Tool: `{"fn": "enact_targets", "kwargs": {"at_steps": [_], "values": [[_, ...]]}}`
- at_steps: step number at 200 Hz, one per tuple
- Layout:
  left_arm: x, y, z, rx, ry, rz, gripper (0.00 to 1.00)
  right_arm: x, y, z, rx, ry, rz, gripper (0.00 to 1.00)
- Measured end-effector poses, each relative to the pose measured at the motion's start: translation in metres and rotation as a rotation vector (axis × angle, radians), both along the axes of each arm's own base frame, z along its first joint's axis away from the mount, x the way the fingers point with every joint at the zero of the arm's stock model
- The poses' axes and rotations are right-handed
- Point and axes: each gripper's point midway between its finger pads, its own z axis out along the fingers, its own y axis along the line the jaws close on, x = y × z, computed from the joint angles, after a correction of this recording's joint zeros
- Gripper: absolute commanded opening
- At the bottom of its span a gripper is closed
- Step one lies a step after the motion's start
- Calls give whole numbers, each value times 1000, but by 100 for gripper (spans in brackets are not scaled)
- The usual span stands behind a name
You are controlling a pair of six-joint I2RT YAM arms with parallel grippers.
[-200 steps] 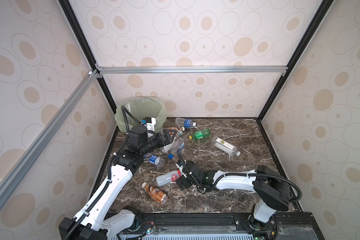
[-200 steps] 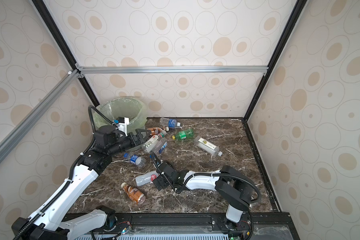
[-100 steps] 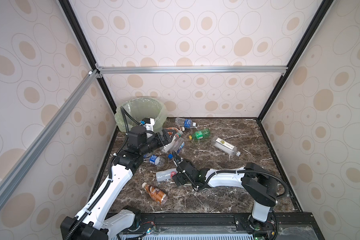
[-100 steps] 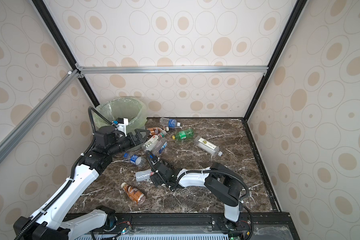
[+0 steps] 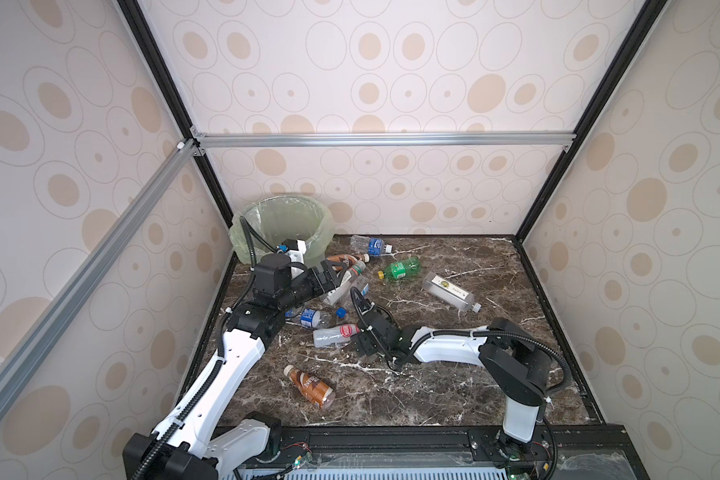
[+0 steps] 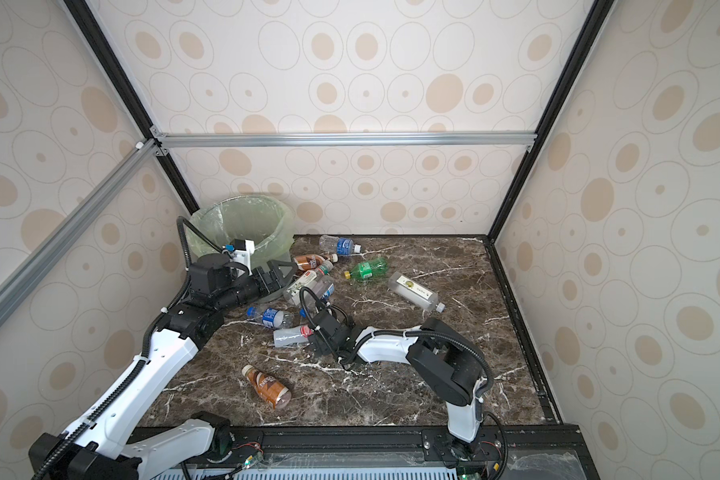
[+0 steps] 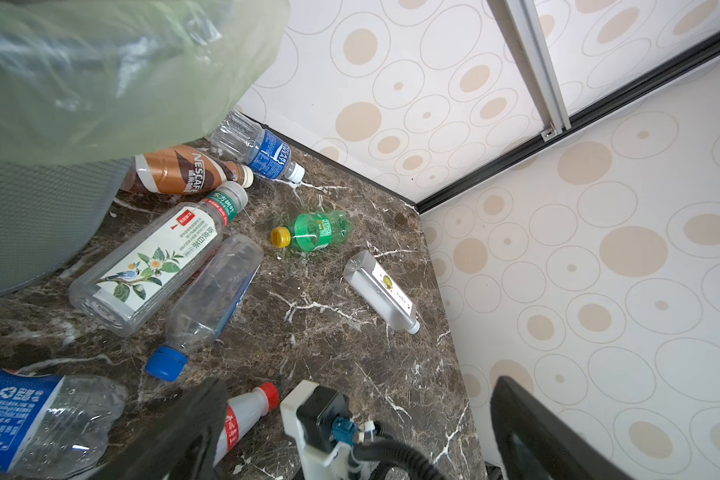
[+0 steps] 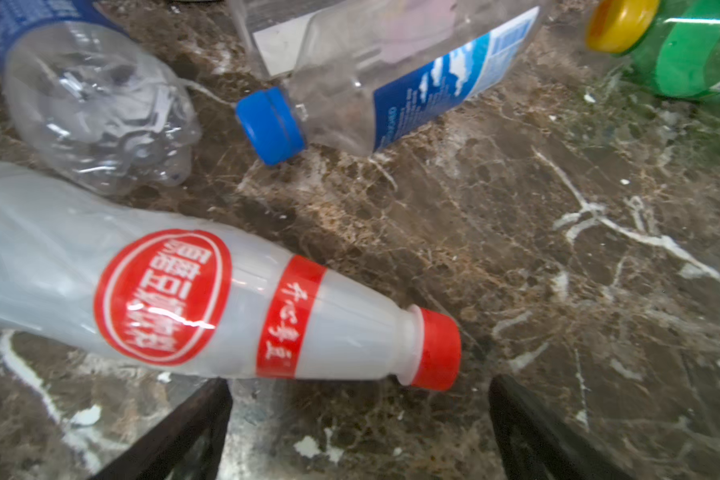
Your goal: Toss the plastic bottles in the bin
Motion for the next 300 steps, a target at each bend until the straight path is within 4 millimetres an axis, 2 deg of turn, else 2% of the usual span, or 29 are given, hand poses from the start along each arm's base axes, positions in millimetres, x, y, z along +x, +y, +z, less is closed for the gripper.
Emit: {"fn": "enact_targets", "kwargs": {"at_steps": [34, 90, 119, 147, 183, 219, 269, 300], "values": [[-2, 1, -6, 4, 14, 0, 99, 12, -12, 0, 0, 10, -36, 100], [-9, 3, -21, 48, 60, -12, 99, 11, -15, 5, 19, 23, -29, 100], [-16, 8, -38, 118, 106, -18, 99, 7, -16, 13, 38, 23, -20, 100], [-24, 16, -63, 205, 183, -24, 99, 3, -21, 20, 43, 19, -15, 100], [-35, 32, -94, 306, 308, 7, 99, 2, -25, 37, 62, 2, -7, 100], [-46, 44, -111, 334, 406, 65, 99, 1, -36, 49, 70, -14, 0, 100], [-69, 78, -138, 368, 603, 275, 99, 0, -50, 54, 50, -23, 12, 100], [-93, 97, -159, 393, 740, 396, 99, 0, -53, 58, 43, -35, 27, 100]]}}
